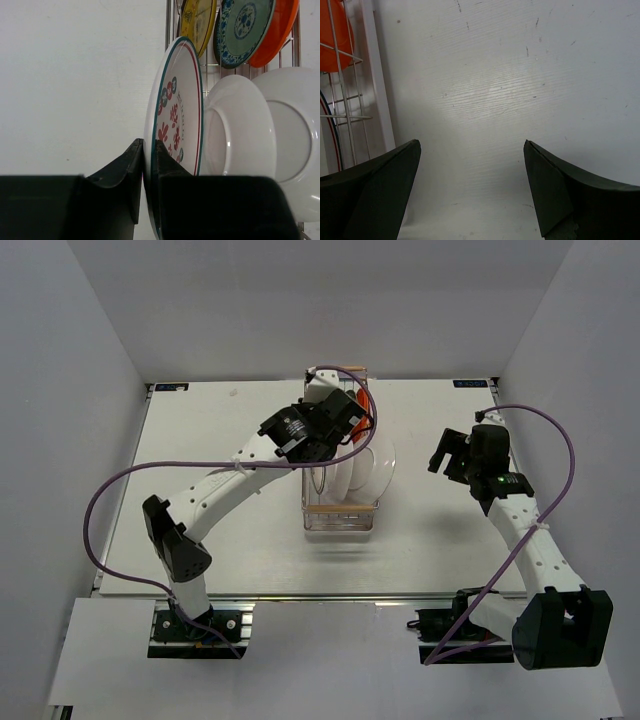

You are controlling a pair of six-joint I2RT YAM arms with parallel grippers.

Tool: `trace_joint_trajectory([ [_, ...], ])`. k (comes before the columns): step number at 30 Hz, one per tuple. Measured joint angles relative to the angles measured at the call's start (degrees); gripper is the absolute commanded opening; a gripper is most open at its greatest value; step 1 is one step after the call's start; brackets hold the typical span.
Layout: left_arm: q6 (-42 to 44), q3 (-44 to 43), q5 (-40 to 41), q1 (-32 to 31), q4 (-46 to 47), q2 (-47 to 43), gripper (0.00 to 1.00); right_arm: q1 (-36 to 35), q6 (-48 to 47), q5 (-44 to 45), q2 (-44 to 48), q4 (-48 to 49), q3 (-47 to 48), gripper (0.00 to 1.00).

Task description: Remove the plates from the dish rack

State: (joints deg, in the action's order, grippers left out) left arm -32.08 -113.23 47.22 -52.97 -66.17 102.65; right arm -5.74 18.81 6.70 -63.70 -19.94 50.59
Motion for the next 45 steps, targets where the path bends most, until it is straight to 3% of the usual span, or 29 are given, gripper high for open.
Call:
trace_joint_trajectory([
  [8,2.1,-3.28,1.95,-0.15,-0.57,-0.13,0.08,0.0,0.0,0.0,-0.31,-0.17,0.31,0.89],
  [12,3.28,-4.28,4.17,-0.15,-0.66,-1.33,0.0,0.0,0.0,0.0,-0.31,-0.2,0.31,0.89],
  [18,5.11,-4.63,8.66,0.04,-0.46,-4.7,0.0,0.0,0.0,0.04,-0.31,-0.66,0.33,0.89],
  [25,9.68,6.51,13.29,2.86,10.78,-16.85,0.0,0.0,0.02,0.04,-0.31,-0.76,0.33,0.89],
  [30,12.09,16.26,11.34,9.81,20.76,-23.63,0.0,0.0,0.04,0.02,-0.31,-0.98,0.33,0.89],
  [36,8.61,23.78,4.39,22.03,27.65,-21.46,0.0,0.0,0.04,0.28,-0.31,-1.03,0.33,0.89],
  [41,3.63,37.66,-4.39,33.59,34.88,-19.78,0.0,0.0,0.04,0.59,-0.33,-1.11,0.33,0.89],
  [45,0.17,48.17,-11.67,38.66,41.0,-19.98,0.0,0.0,0.02,0.5,-0.55,-1.18,0.33,0.89],
])
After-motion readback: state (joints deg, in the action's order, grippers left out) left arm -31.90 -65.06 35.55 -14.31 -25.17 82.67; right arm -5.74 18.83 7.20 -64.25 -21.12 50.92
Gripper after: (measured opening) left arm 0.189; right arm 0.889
